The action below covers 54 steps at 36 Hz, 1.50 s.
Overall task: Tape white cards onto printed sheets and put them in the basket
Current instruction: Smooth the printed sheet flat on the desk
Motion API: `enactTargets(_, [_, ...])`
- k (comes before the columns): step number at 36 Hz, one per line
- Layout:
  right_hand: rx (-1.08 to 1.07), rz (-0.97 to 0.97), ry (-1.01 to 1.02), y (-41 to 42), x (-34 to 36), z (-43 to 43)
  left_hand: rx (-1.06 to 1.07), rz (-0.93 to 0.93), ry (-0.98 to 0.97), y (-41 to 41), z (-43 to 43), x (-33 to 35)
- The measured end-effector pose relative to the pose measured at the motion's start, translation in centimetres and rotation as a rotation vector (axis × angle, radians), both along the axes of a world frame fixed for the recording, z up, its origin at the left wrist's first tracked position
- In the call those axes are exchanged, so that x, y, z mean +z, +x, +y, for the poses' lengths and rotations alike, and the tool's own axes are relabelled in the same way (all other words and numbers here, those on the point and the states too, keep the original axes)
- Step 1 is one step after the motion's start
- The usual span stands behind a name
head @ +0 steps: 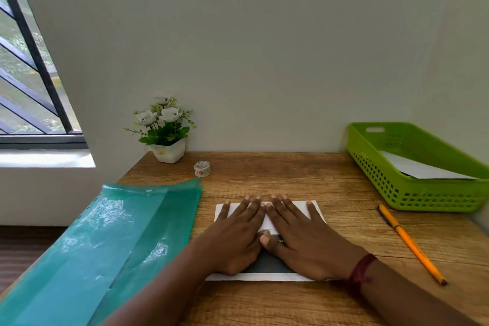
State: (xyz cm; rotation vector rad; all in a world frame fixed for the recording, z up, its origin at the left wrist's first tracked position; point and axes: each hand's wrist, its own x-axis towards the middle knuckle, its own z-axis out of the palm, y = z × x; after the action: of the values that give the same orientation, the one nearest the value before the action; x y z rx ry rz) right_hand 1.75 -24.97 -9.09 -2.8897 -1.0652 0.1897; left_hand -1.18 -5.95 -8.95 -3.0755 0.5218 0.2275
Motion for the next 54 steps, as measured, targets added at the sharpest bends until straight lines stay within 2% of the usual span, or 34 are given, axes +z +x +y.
enactTargets(18, [-0.015, 0.026, 0.008, 0.1, -0.1, 0.1, 0.091, 0.023, 0.052, -0.4, -0.5, 0.2])
enactTargets(30, [-0.083, 0.054, -0.025, 1.1, 0.3, -1.4, 0.248, 0.038, -0.010, -0.5, -0.2, 0.4])
enactTargets(36, [-0.074, 0.112, -0.045, 2.1, 1.6, -2.8, 0.247, 0.050, -0.027, -0.2, 0.7, 0.7])
enactTargets(40, [-0.043, 0.081, -0.039, 2.8, 2.0, -3.2, 0.241, 0.038, -0.087, 0.0, 1.4, 1.2])
enactTargets(48, [-0.036, 0.017, 0.005, 3.1, 1.8, -3.2, 0.208, -0.115, -0.223, 0.7, 2.9, 1.2])
enactTargets(54, [-0.030, 0.005, 0.000, 3.1, 1.7, -3.1, 0.217, -0.138, -0.277, 1.0, 3.5, 0.9])
